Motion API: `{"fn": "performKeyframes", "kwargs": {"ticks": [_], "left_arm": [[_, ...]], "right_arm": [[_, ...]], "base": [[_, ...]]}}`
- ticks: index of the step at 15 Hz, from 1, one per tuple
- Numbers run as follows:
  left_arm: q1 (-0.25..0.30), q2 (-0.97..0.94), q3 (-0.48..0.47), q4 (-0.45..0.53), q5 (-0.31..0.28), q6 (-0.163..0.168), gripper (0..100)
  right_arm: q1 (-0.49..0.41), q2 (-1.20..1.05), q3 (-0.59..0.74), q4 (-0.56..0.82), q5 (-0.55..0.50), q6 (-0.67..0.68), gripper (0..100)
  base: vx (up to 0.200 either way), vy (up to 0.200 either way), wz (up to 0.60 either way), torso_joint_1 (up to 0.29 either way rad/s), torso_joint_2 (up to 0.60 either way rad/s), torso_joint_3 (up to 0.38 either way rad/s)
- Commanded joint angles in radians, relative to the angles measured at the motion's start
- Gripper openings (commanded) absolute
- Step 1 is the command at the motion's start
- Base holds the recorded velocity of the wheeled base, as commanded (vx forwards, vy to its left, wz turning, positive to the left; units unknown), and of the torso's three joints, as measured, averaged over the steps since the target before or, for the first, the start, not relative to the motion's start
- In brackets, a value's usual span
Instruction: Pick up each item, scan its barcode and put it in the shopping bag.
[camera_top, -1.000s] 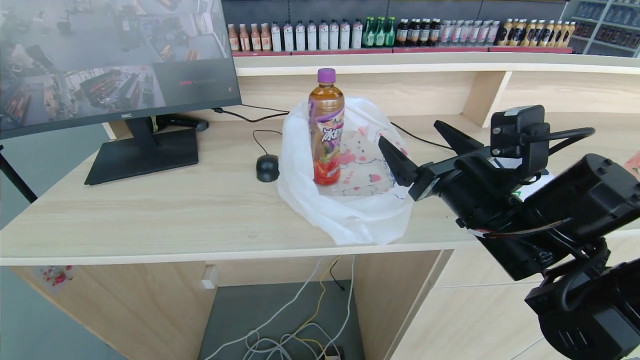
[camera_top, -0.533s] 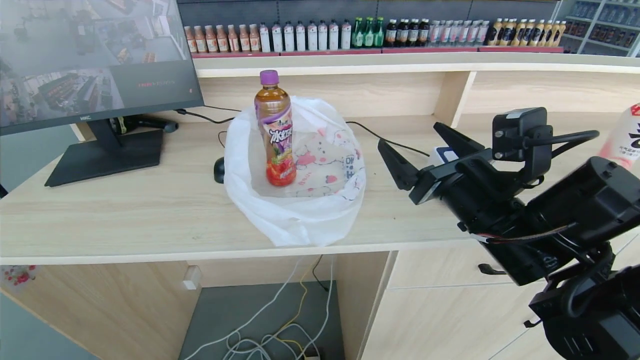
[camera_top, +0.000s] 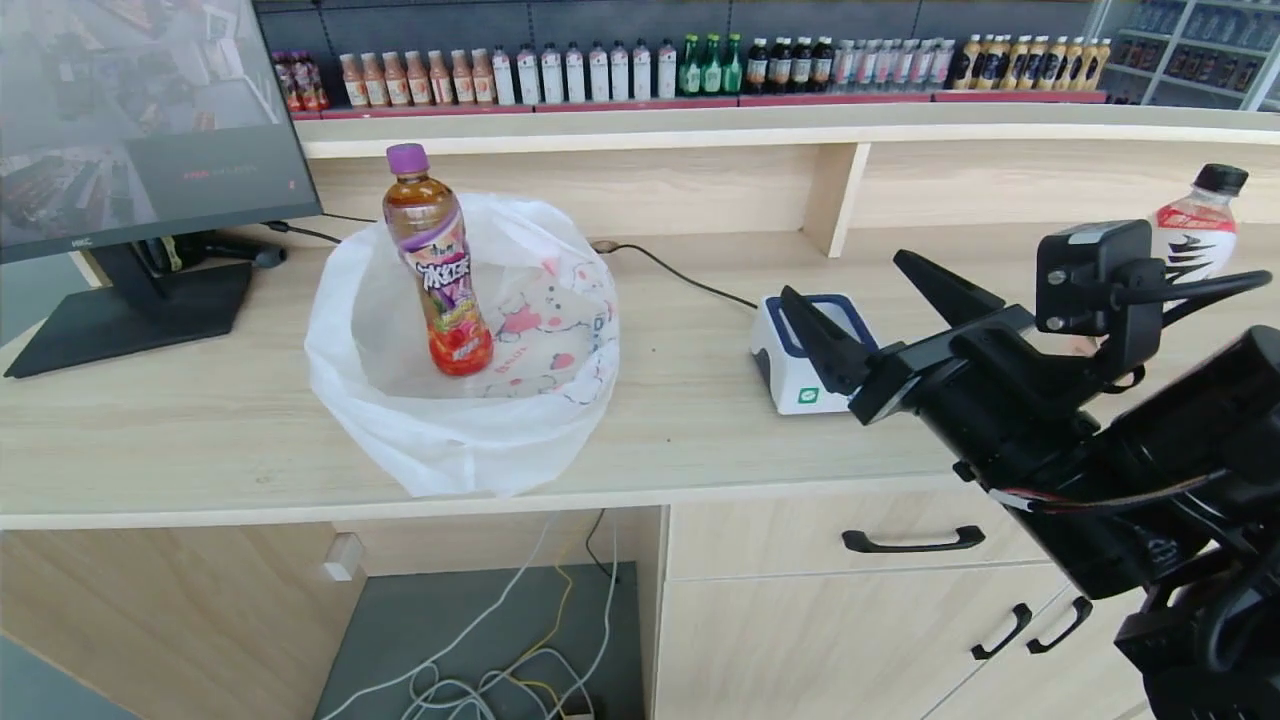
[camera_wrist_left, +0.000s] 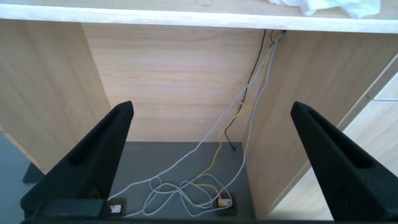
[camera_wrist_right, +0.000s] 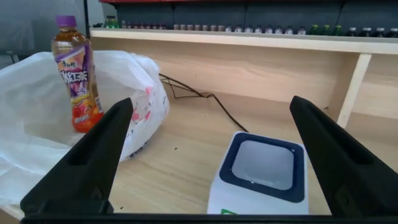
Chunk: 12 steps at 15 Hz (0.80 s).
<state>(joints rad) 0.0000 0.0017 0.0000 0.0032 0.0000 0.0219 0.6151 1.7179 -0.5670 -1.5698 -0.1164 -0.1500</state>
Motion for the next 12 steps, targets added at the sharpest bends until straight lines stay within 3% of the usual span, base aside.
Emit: {"fn": "performKeyframes", "kwargs": {"ticks": [1, 12], "left_arm": [[0.0, 0.0, 0.0, 0.0, 0.0, 0.0, 100], [0.0, 0.0, 0.0, 0.0, 0.0, -0.011, 100]], "right_arm": [[0.0, -0.017, 0.015, -0.001, 0.0, 0.0, 100], [0.0, -0.049, 0.024, -0.001, 0.0, -0.002, 100]], "base": [[0.0, -0.2, 0.0, -0.002, 0.0, 0.012], [0.0, -0.2, 0.0, 0.002, 0.0, 0.003]]}}
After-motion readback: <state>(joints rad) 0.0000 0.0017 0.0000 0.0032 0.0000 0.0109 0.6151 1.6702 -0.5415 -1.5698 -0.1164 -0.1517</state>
